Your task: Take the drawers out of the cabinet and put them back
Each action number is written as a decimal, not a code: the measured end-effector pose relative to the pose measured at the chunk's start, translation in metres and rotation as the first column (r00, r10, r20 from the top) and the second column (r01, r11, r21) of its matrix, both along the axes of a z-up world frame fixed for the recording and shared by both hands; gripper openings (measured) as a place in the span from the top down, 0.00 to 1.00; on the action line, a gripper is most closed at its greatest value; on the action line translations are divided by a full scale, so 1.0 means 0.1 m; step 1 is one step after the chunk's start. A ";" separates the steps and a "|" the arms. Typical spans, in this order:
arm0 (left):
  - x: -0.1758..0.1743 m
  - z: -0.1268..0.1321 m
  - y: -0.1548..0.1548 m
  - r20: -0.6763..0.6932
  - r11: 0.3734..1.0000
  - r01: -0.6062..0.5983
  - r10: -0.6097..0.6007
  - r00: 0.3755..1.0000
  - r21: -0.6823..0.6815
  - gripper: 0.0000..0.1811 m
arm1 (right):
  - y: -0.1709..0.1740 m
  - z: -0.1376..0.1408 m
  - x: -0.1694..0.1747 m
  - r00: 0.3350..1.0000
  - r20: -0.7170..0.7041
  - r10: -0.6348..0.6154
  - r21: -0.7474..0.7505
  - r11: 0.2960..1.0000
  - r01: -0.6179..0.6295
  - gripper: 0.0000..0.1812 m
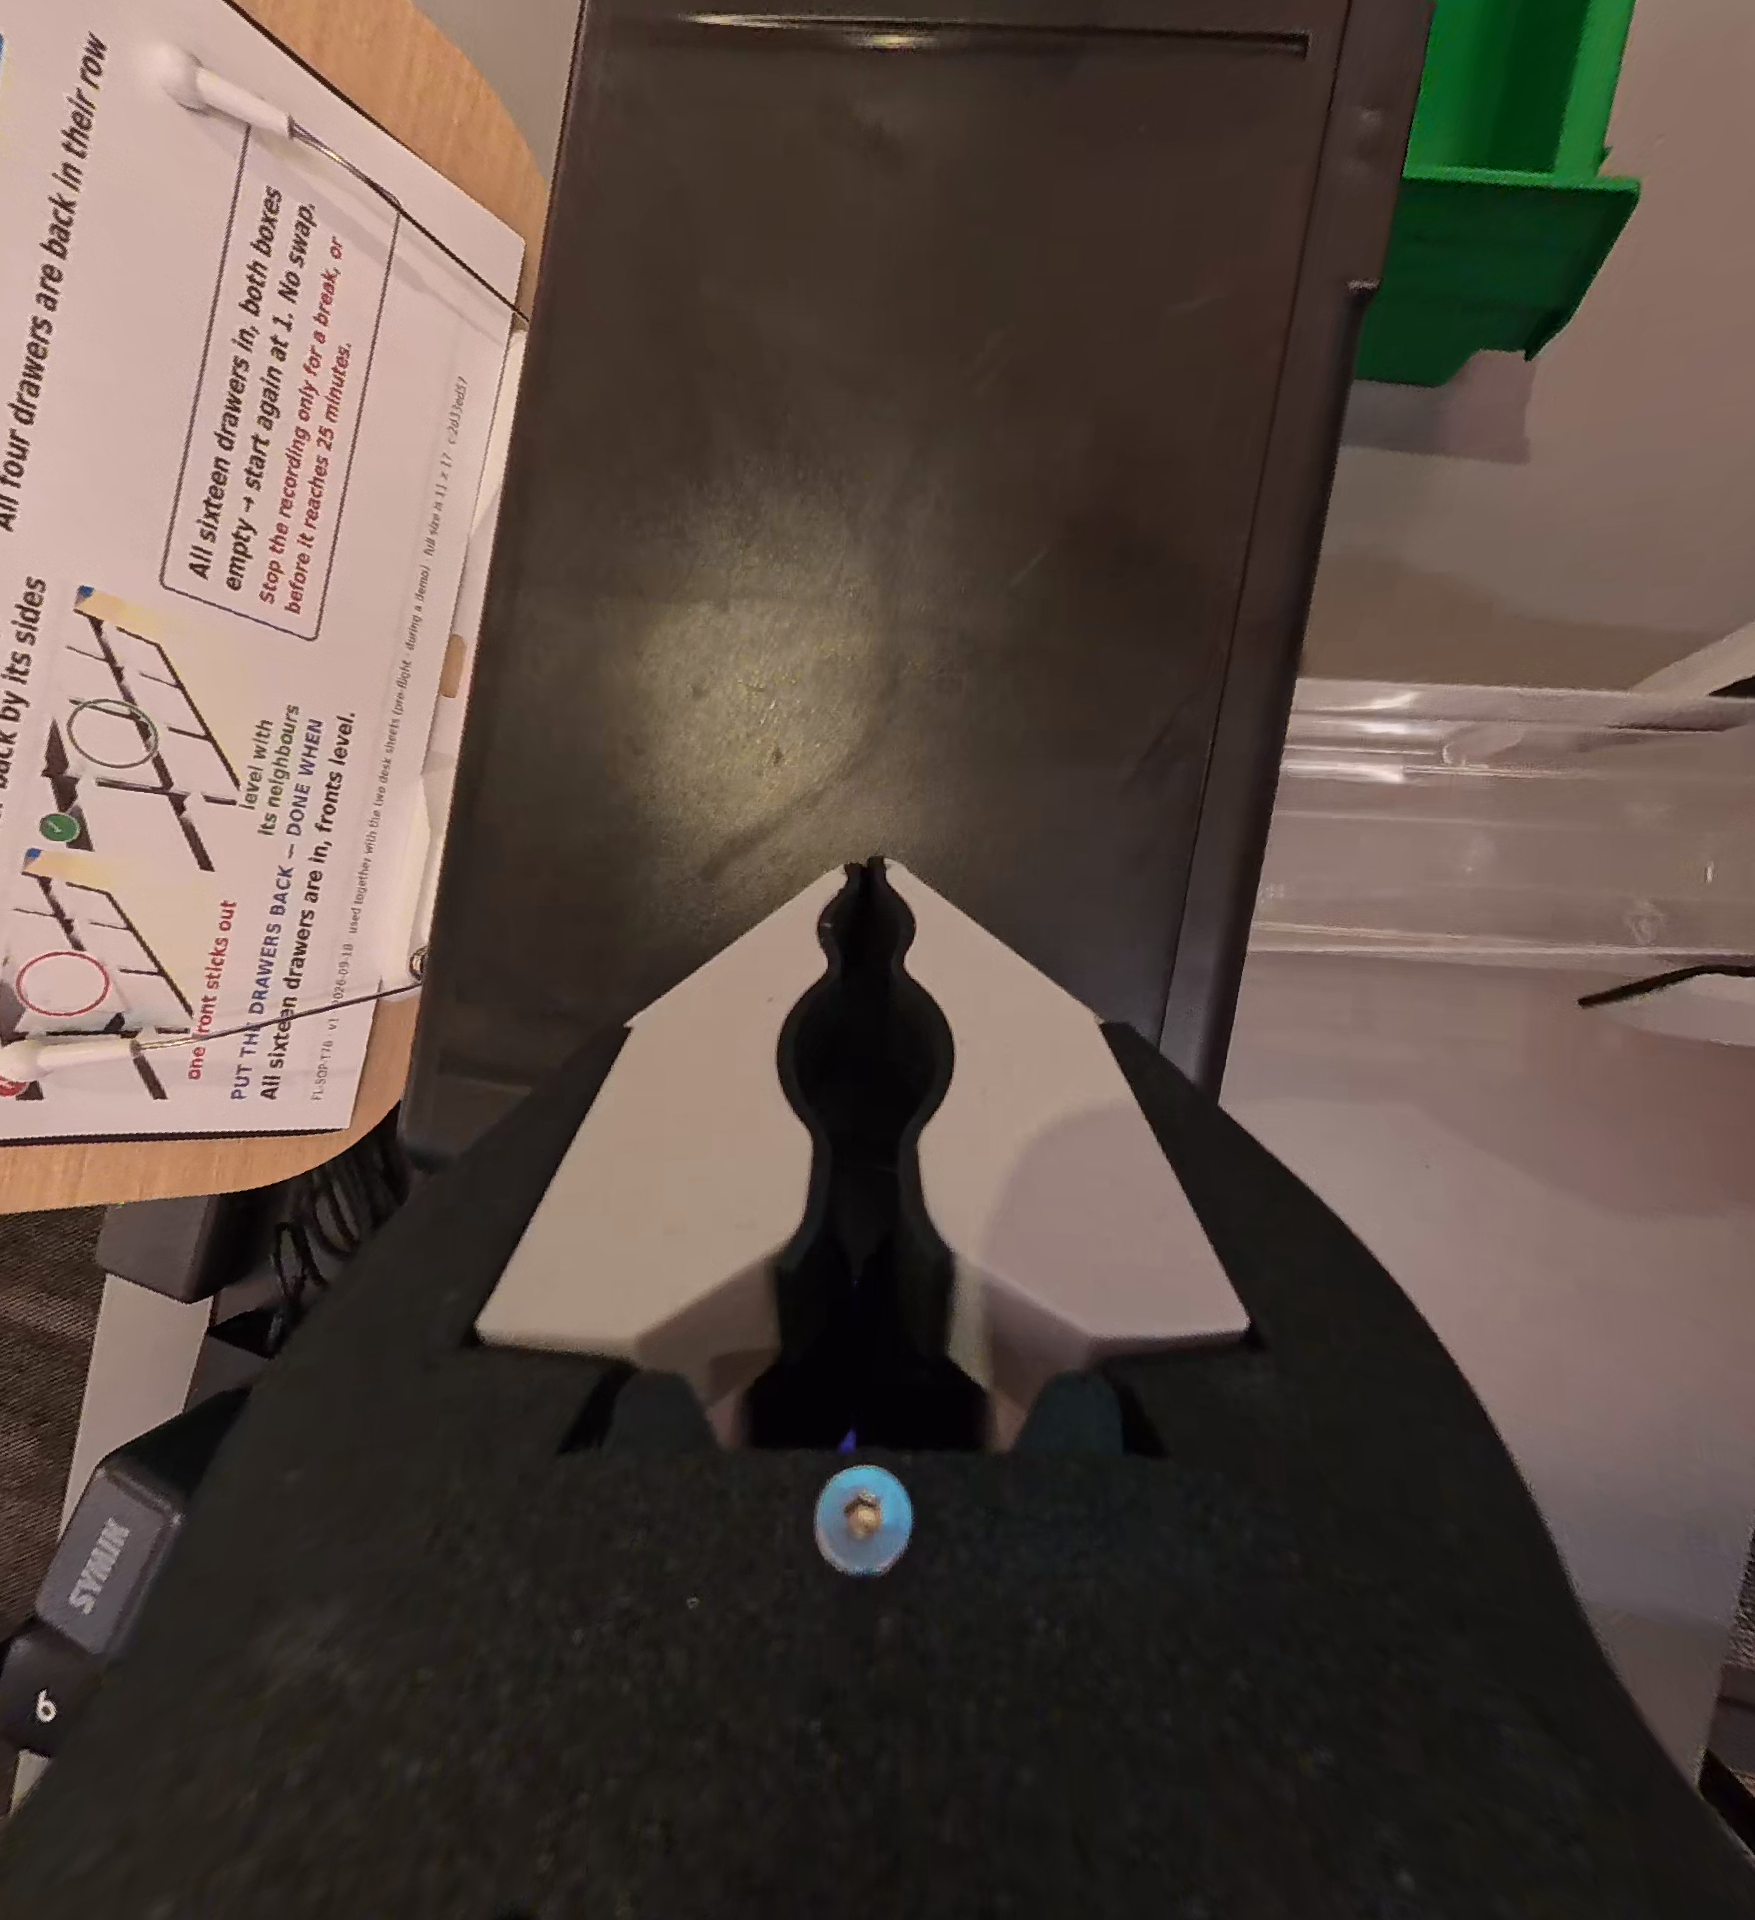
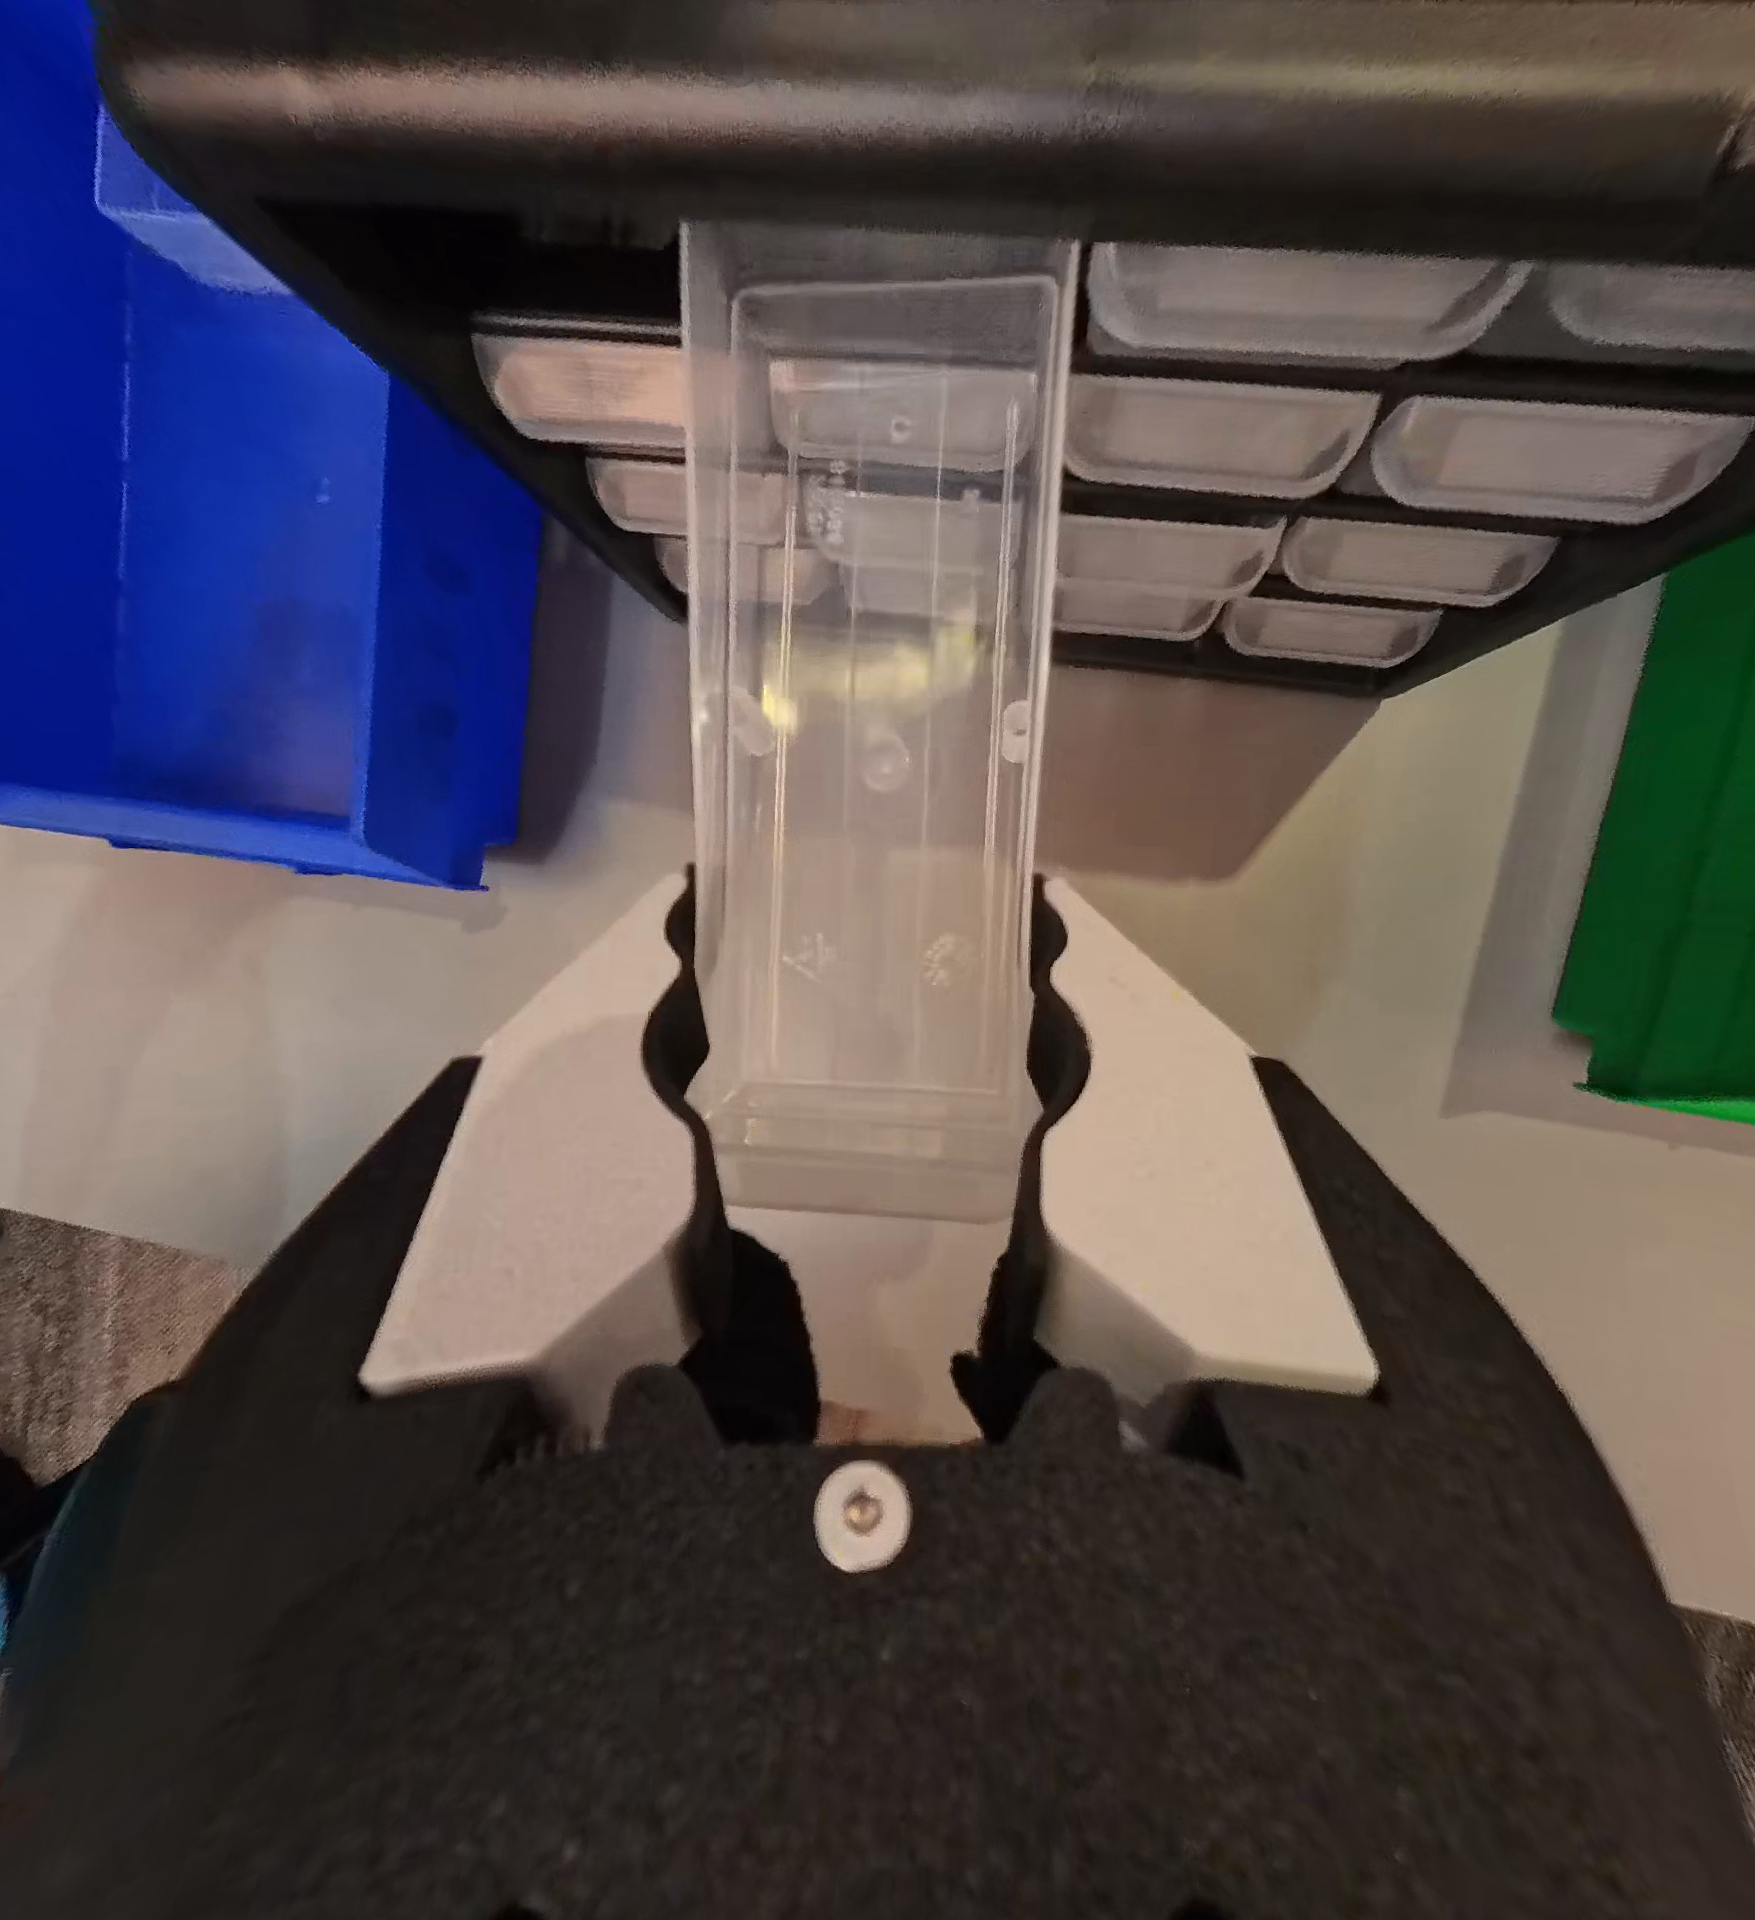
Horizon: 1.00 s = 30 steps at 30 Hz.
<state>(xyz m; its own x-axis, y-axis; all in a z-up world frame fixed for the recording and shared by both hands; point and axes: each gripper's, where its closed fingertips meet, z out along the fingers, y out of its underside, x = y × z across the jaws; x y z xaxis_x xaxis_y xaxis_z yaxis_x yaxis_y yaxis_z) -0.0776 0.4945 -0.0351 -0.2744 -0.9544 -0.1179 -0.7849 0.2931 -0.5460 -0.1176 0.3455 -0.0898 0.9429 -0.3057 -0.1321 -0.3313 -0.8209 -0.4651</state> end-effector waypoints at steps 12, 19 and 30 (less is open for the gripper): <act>0.00 0.00 0.00 0.005 1.000 -0.012 0.012 1.000 -0.017 1.00 | 0.05 0.11 0.01 1.000 -0.028 0.003 -0.075 0.997 -0.005 0.67; 0.00 0.00 0.00 0.005 1.000 -0.013 0.013 1.000 -0.008 1.00 | 0.22 0.04 0.06 1.000 -0.008 -0.030 -0.016 0.999 0.030 0.66; 0.00 0.00 0.00 0.024 0.999 -0.009 0.010 1.000 -0.049 1.00 | 0.56 0.05 0.15 0.991 0.103 -0.085 0.187 0.980 0.065 0.61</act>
